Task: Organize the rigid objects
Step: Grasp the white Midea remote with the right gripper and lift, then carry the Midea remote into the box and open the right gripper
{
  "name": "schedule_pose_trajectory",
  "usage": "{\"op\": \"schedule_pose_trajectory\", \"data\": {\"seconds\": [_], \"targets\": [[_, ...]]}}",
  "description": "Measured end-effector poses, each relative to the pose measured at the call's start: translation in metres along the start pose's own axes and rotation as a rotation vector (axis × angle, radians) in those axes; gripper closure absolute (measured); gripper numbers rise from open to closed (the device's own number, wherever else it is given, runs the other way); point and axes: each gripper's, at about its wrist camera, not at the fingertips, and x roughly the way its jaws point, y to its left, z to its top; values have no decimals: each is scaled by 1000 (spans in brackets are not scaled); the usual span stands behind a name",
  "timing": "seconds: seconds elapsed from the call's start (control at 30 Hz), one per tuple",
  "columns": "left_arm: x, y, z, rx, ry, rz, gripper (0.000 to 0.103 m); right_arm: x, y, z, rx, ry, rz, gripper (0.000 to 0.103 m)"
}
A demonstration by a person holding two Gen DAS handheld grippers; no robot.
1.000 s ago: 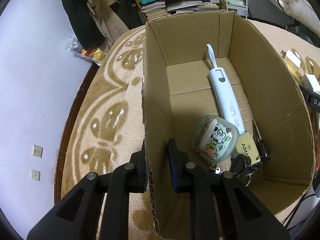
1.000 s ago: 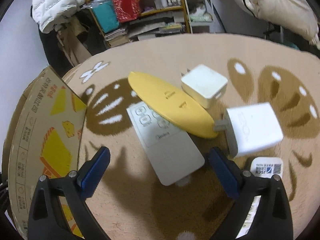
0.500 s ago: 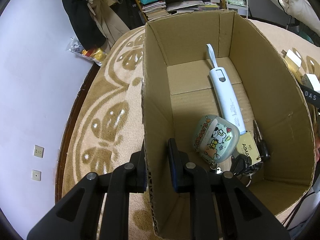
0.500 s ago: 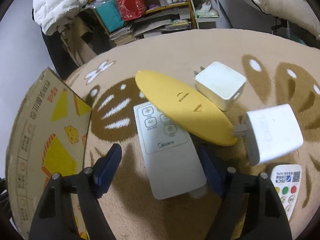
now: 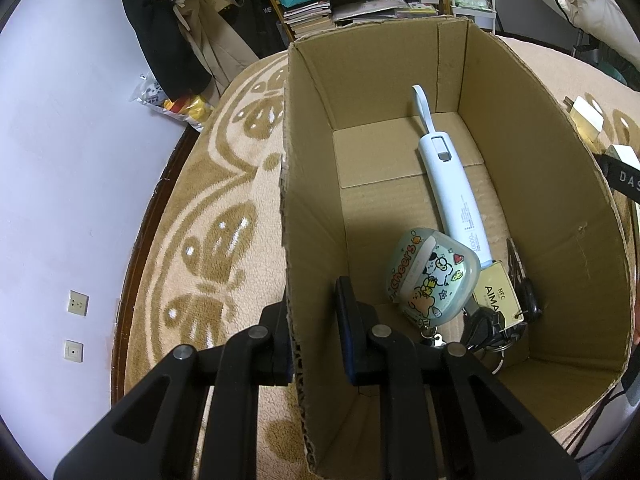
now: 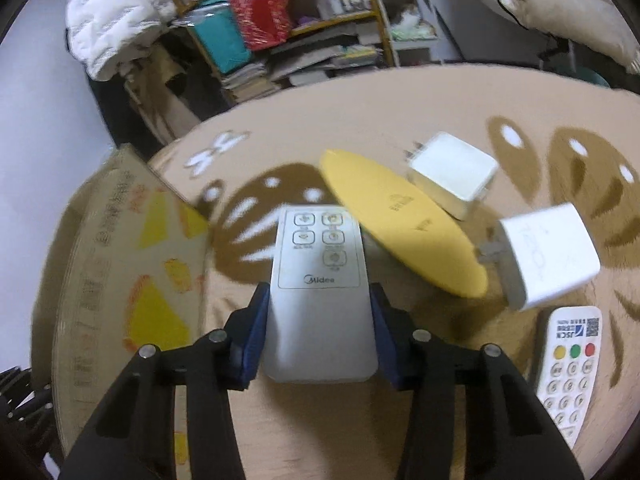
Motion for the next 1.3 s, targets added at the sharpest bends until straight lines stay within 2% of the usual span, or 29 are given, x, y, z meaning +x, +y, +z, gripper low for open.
{"op": "schedule_pose_trajectory", "data": {"seconds": [0.23, 0.4, 0.53, 0.8, 1.3], "targets": [[0, 0, -1, 1, 0, 1, 85, -39, 33, 8, -67, -119, 32, 52], [0, 0, -1, 3, -1, 1, 85, -80, 61, 11, -119, -218, 105, 52], [0, 0, -1, 2, -1, 1, 85, -97, 85, 10, -164, -254, 152, 53], [0, 0, -1, 1, -1, -1, 85, -98, 114, -4, -234, -238, 198, 53], [2, 3, 0, -9, 4, -16, 85, -74, 128, -19, -293, -148, 221, 53]]}}
